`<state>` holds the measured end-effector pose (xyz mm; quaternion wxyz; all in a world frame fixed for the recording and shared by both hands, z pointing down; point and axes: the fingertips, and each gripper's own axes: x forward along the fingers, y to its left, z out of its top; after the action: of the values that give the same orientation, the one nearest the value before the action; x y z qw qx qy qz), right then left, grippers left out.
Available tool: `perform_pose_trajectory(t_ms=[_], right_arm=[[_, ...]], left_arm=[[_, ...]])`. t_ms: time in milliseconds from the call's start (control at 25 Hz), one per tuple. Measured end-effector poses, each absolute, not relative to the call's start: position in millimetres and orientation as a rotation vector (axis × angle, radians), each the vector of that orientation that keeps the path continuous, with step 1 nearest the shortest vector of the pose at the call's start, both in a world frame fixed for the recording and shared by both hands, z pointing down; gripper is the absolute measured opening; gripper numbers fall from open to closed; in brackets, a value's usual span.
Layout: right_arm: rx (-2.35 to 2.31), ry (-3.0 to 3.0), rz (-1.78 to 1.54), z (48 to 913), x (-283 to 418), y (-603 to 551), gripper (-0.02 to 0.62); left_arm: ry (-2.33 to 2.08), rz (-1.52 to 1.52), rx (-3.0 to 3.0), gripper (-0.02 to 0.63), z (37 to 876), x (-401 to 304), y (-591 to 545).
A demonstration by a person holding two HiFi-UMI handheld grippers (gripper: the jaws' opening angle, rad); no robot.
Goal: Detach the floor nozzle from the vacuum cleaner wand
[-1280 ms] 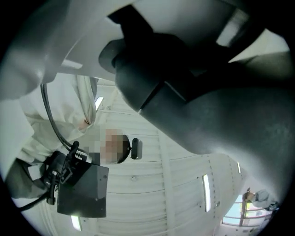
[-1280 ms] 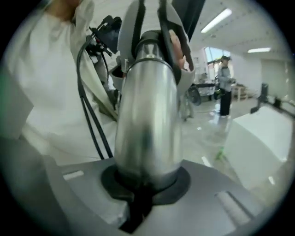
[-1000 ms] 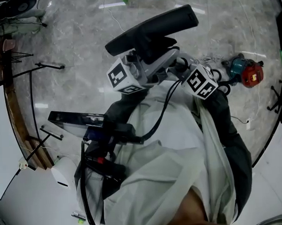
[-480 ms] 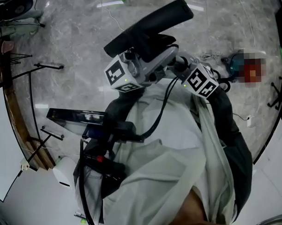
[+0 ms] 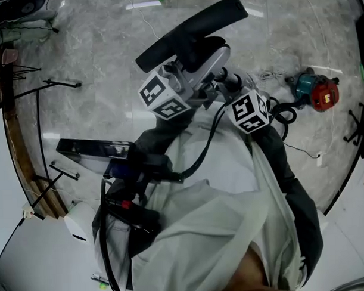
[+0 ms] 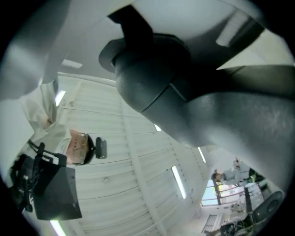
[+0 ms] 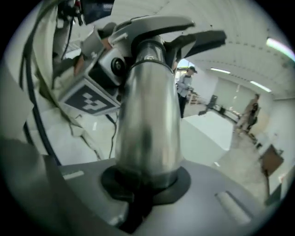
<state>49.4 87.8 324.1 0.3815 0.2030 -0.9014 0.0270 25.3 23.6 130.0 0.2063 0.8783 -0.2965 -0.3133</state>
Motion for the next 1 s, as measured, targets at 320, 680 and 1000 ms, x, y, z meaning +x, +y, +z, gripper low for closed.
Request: perform_pose_trajectory(t_ms=[320,680,1000], right_arm=[[0.33,-2.36,0.101,319,44,114,0.04],[-0.113,-2.433,0.326,303,39,162,0.038],[0.725,-2.273,0.007,305,52,104,0.038]], left_arm=[[-0.673,-0.894,2.555,0.071,119,28,49],[-0.346,-1.005,2.666,0.071,98,36,85],[-0.638,-0.877,2.544,0.071,105,34,56]])
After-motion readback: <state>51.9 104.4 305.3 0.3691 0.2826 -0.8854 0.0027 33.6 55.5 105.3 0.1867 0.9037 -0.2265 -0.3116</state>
